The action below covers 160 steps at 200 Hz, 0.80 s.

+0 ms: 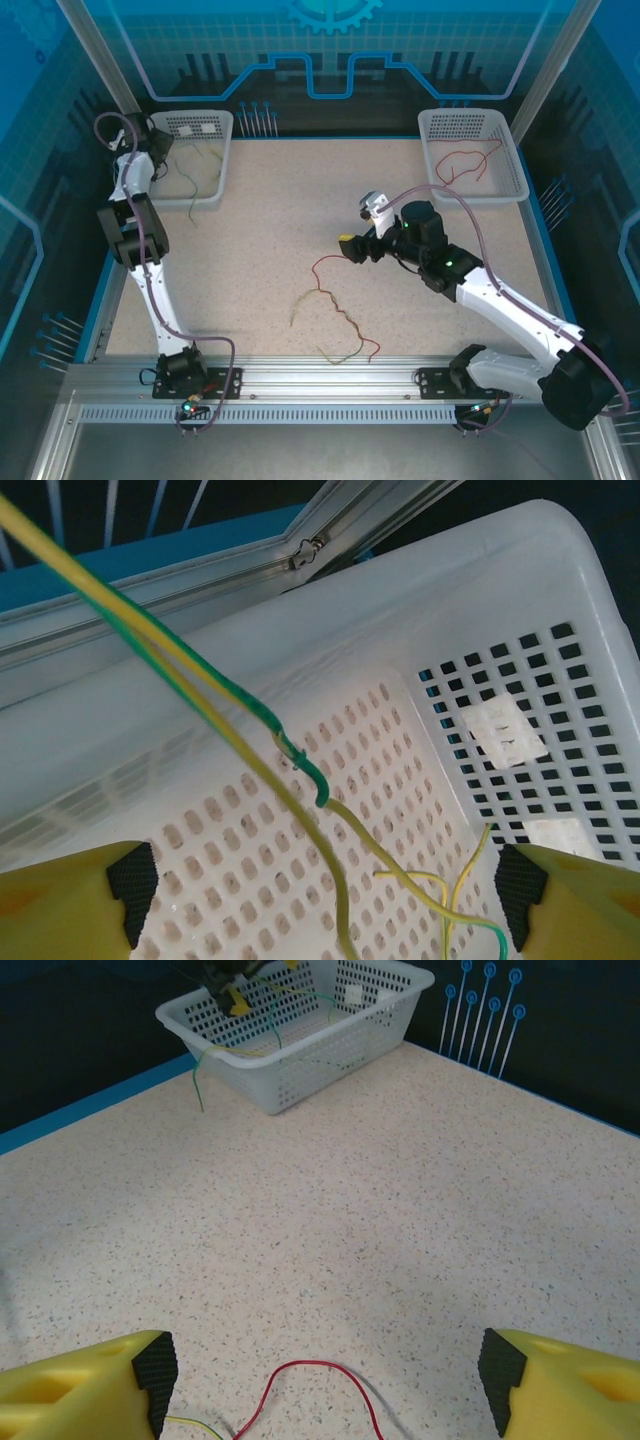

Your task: Untangle the cables

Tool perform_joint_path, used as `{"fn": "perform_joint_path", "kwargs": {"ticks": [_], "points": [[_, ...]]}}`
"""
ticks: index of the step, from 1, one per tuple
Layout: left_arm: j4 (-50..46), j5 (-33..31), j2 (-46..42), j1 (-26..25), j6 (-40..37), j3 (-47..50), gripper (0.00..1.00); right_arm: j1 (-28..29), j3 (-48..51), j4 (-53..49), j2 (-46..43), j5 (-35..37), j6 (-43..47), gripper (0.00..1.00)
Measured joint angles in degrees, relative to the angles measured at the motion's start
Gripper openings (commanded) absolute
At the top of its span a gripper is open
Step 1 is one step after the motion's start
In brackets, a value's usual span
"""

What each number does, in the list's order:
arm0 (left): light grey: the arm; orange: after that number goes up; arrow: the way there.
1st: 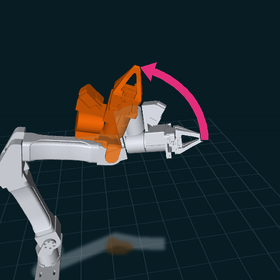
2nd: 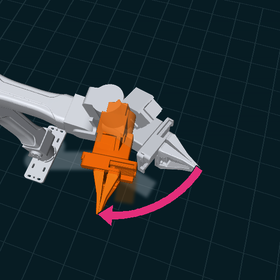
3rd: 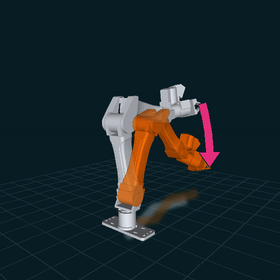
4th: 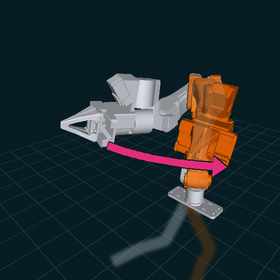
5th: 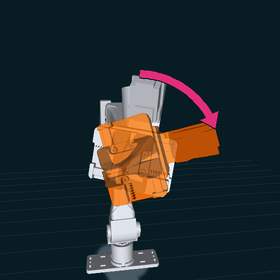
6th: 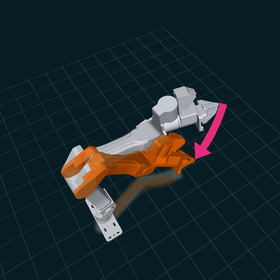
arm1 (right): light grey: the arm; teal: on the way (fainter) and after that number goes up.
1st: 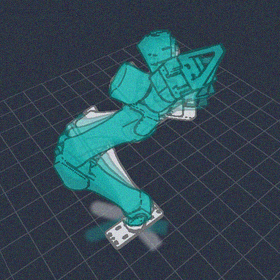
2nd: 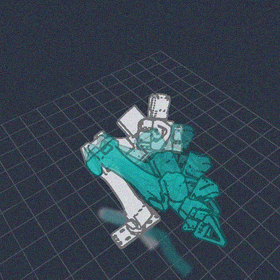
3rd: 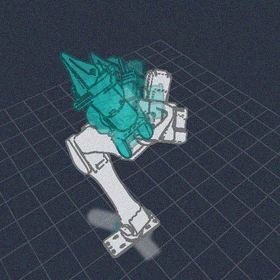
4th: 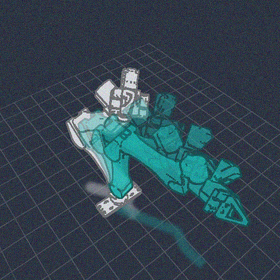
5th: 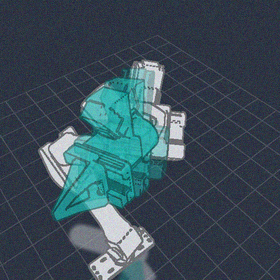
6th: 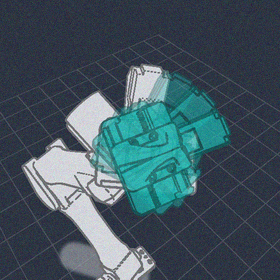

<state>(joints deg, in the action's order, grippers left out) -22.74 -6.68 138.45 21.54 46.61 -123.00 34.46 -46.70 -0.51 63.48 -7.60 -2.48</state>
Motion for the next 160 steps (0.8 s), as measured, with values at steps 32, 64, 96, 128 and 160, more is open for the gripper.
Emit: {"fn": "perform_joint_path", "kwargs": {"ticks": [32,64,96,128,160], "points": [[0.02,-0.15,3.34,-0.22,-0.15,-5.64,0.70,-0.02,1.07,1.05,-3.06,-0.26,0.20,0.84],[1.81,0.63,5.86,-0.50,0.46,-8.55,0.44,-0.11,2.25,1.62,-5.62,-0.37,0.24,0.85],[2.67,1.62,9.33,-1.05,1.29,-10.88,0.17,-0.39,3.30,1.44,-8.35,-0.11,0.74,0.86],[3.13,2.27,10.21,-1.84,1.57,-10.97,0.00,-0.50,3.65,1.46,-11.13,0.04,1.27,0.87],[3.39,2.27,9.77,-3.15,-1.20,-11.54,0.00,-0.59,3.69,1.46,-11.72,0.09,1.51,0.87]]}}
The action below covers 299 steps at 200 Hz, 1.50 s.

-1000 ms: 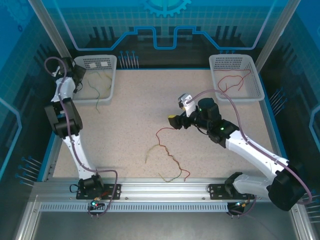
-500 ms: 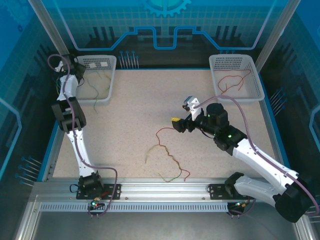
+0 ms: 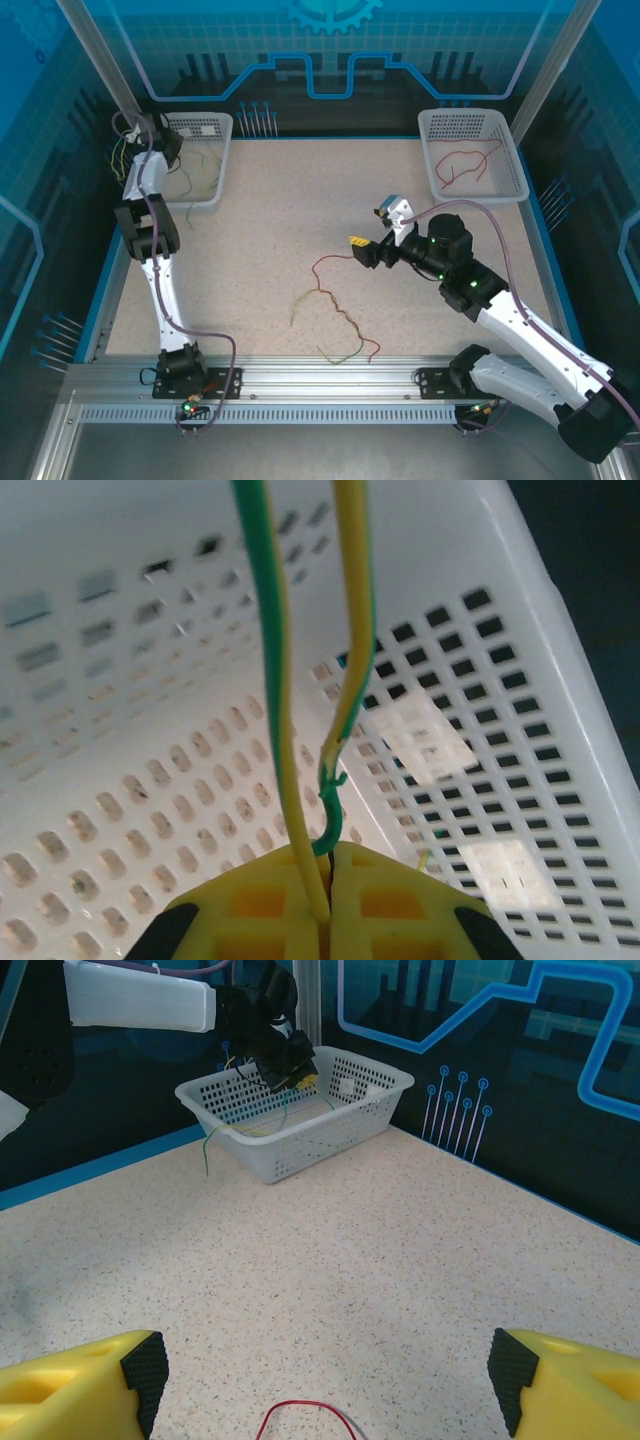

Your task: Untangle the cables

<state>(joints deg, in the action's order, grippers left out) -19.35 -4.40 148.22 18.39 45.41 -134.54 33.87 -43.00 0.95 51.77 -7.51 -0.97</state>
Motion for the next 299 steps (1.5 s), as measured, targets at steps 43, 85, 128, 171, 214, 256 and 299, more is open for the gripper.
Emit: {"fn": "perform_joint_path", "kwargs": {"ticks": [43,85,128,171,214,256,299], "points": [[-0.46,-1.99,-7.26,-2.97,-6.62,1.03,0.00,-0.17,0.07,0.04,0.04,0.46,0.28,0.87],[0.17,-2.82,-23.17,-6.71,-13.94,5.84,0.00,-0.24,0.33,0.37,0.00,1.07,0.90,0.87],[-2.01,1.79,-38.53,-9.07,-20.50,17.09,0.00,-0.55,0.33,0.48,-0.07,1.27,1.29,0.87],[-13.55,11.72,-39.74,-9.03,-27.93,18.64,0.00,-0.57,0.33,0.50,-0.07,1.27,1.51,0.87],[-25.83,18.67,-37.29,-8.39,-33.86,18.01,0.00,-0.57,0.48,1.03,0.07,0.92,1.42,0.87],[-31.47,23.43,-28.00,-6.75,-35.47,11.98,0.00,-0.57,0.70,1.55,1.09,-0.09,1.01,0.87],[-37.48,24.65,-16.24,-5.31,-34.84,1.44,0.00,-0.57,0.70,1.73,1.53,-0.50,0.98,0.86]]}}
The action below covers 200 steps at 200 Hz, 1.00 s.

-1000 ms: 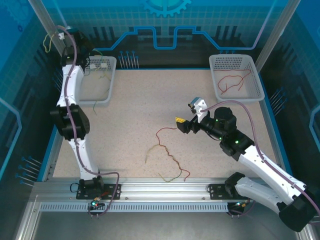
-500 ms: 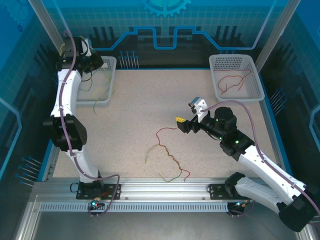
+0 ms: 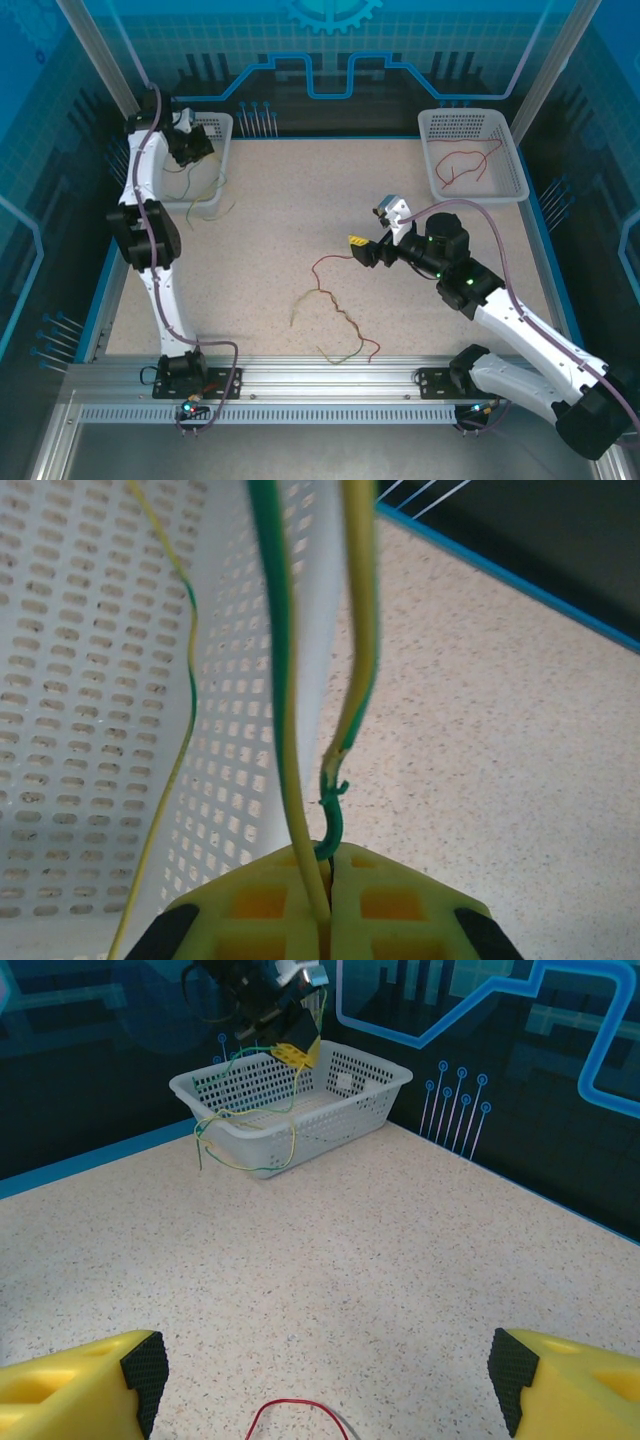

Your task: Untangle the cables

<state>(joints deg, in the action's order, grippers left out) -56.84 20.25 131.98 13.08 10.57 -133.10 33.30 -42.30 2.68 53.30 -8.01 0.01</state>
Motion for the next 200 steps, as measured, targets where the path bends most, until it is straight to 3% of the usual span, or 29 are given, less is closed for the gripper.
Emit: {"fn": "perform_joint_path", "kwargs": {"ticks": [67,84,103,132,200], "points": [[-4.44,1.79,7.63,0.79,1.75,-5.44,0.00,0.00,0.00,0.61,0.20,-0.02,-0.42,0.86],[-4.37,2.82,8.83,1.55,2.73,-6.40,0.44,0.00,0.00,1.01,0.28,-0.15,-0.61,0.86],[-4.13,3.02,10.14,2.49,3.30,-7.56,0.67,0.00,0.07,1.36,0.31,-0.22,-0.83,0.86],[-3.26,2.80,10.49,3.32,4.81,-8.31,0.74,0.00,0.15,1.44,0.35,-0.35,-1.05,0.86],[-2.67,-2.86,5.09,2.99,7.45,-10.34,0.73,0.00,0.15,1.44,0.35,-0.59,-1.05,0.87]]}}
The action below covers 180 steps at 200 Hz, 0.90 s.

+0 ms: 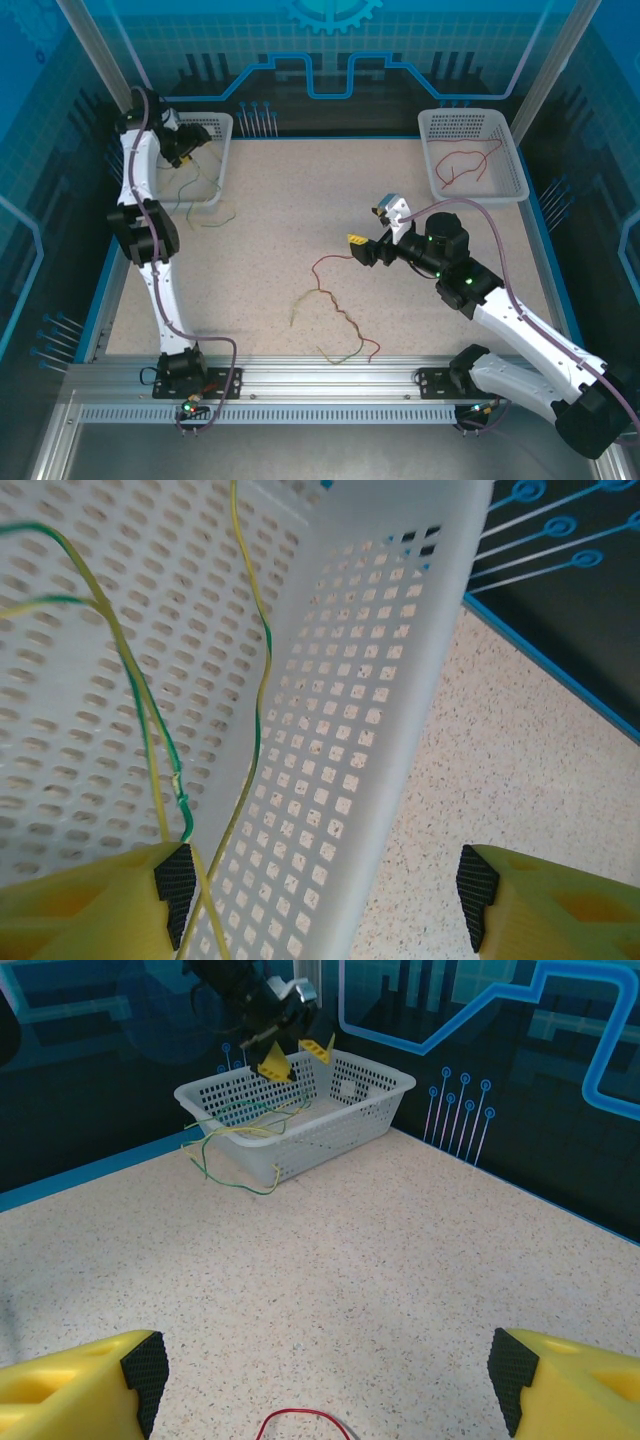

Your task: Untangle the cables

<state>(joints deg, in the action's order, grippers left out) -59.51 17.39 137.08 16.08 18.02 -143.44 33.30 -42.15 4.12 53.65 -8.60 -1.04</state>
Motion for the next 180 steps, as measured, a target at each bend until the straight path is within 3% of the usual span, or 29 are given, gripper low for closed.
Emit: {"fn": "perform_joint_path", "kwargs": {"ticks": [21,47,63,85,101,111,125,139,153,180], "points": [[-0.92,-4.63,-3.17,-0.70,-0.85,-0.22,0.75,0.00,0.00,0.00,0.00,-0.04,0.00,0.86],[-1.38,-5.20,-5.46,-1.29,-1.29,-2.25,0.73,0.00,0.00,0.00,0.00,-0.13,0.00,0.87],[-2.23,-6.05,-5.51,-1.68,-1.64,-5.55,0.73,0.02,0.00,-0.02,0.00,0.04,-0.20,0.99],[-1.09,-7.63,-9.62,-3.54,-2.19,-2.73,0.75,0.00,-0.09,0.09,0.55,2.05,-2.23,1.00],[3.72,-10.23,-19.39,-7.91,-3.13,10.38,0.78,-1.05,-1.99,-1.86,3.98,1.86,-4.81,0.99],[8.46,-12.48,-27.76,-12.46,-3.45,21.49,0.78,-2.36,-4.46,-3.78,7.63,1.11,-6.36,0.89],[16.94,-15.69,-41.24,-22.05,-3.78,37.59,0.75,-4.00,-7.15,-6.19,12.55,-0.26,-8.61,0.73],[25.51,-17.29,-53.79,-32.98,-4.22,51.56,0.73,-4.94,-7.82,-8.66,15.43,-1.53,-10.32,0.66],[32.87,-18.05,-64.76,-41.48,-4.20,63.80,0.71,-5.20,-7.87,-13.05,16.65,-2.89,-11.34,0.62],[39.98,-20.22,-75.12,-47.95,-3.69,79.43,0.67,-1.03,-9.05,-23.28,17.86,-1.40,-11.43,0.63]]}}
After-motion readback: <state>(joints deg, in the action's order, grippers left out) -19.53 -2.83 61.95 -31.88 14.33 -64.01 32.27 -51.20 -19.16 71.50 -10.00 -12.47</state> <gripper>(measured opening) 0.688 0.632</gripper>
